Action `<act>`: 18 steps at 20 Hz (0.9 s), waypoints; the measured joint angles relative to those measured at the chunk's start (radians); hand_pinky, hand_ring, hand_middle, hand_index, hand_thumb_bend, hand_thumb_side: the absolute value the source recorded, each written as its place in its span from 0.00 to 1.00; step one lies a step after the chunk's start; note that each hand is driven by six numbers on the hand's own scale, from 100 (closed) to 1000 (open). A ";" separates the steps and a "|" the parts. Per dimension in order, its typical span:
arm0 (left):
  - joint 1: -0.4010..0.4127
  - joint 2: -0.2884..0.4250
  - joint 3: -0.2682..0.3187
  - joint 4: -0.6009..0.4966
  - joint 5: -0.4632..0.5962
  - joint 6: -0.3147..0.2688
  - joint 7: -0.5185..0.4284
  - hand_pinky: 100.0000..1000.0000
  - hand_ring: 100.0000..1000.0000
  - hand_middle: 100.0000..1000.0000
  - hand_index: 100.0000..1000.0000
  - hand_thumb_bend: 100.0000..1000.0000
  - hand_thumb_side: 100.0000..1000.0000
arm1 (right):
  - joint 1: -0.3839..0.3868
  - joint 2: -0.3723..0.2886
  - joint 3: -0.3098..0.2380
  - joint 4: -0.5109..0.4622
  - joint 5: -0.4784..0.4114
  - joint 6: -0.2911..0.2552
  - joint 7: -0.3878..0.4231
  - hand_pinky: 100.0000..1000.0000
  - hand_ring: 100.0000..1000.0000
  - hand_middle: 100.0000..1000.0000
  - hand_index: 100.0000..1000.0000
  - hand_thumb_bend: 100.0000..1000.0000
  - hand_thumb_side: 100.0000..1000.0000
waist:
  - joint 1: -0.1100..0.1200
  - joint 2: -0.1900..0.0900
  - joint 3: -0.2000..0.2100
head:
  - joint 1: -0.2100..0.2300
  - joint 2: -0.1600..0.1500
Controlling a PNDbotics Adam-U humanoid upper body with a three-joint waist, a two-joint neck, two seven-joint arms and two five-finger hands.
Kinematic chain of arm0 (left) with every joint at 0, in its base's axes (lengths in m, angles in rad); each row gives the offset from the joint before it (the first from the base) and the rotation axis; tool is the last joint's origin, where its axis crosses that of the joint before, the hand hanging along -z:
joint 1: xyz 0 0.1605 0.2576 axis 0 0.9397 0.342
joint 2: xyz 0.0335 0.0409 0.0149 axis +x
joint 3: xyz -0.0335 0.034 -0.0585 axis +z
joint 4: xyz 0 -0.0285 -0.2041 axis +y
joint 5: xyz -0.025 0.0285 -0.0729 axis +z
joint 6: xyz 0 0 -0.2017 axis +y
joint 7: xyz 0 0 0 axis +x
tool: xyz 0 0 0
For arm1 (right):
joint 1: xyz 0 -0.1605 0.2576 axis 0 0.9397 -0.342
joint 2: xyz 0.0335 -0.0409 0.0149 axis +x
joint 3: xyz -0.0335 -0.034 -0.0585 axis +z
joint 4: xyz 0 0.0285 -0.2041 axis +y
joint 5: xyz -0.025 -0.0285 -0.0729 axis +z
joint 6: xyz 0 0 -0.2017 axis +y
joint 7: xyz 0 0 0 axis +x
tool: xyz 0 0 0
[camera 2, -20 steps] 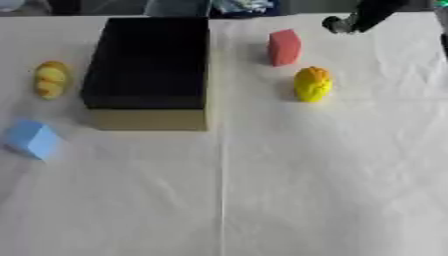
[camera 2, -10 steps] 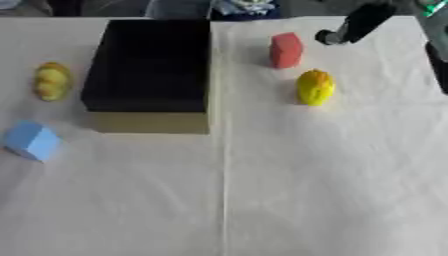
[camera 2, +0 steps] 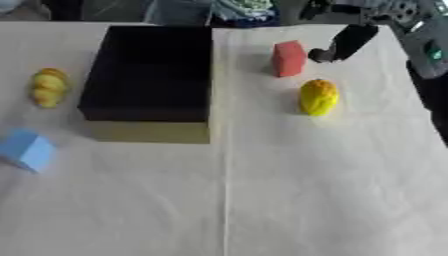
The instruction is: Pick up objects on the table and place them in the box.
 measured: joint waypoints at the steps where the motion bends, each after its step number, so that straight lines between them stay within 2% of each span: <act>1: 0.000 0.000 0.000 -0.001 0.001 0.000 0.000 0.74 0.71 0.64 0.87 0.72 0.53 | 0.000 0.001 0.000 0.001 0.000 0.000 0.000 0.88 0.89 0.78 0.84 0.23 0.10 | 0.000 0.001 0.000 | -0.002 0.001; 6: 0.002 -0.009 -0.001 -0.002 0.008 0.002 -0.003 0.74 0.71 0.64 0.87 0.70 0.53 | 0.000 0.006 0.007 0.010 0.005 -0.002 -0.001 0.88 0.90 0.80 0.84 0.25 0.10 | 0.000 0.002 0.002 | -0.005 0.030; 13: 0.008 -0.018 -0.006 -0.002 0.016 0.006 -0.008 0.74 0.72 0.65 0.87 0.69 0.53 | 0.001 0.016 0.012 0.023 0.008 -0.015 0.012 0.89 0.91 0.85 0.84 0.28 0.07 | 0.000 0.002 0.010 | -0.002 0.088; 18: 0.008 -0.026 -0.007 -0.003 0.020 0.005 -0.012 0.74 0.72 0.65 0.87 0.67 0.53 | 0.000 0.027 0.012 0.039 0.026 -0.005 0.023 0.89 0.91 0.86 0.84 0.29 0.07 | 0.000 0.002 0.021 | -0.005 0.090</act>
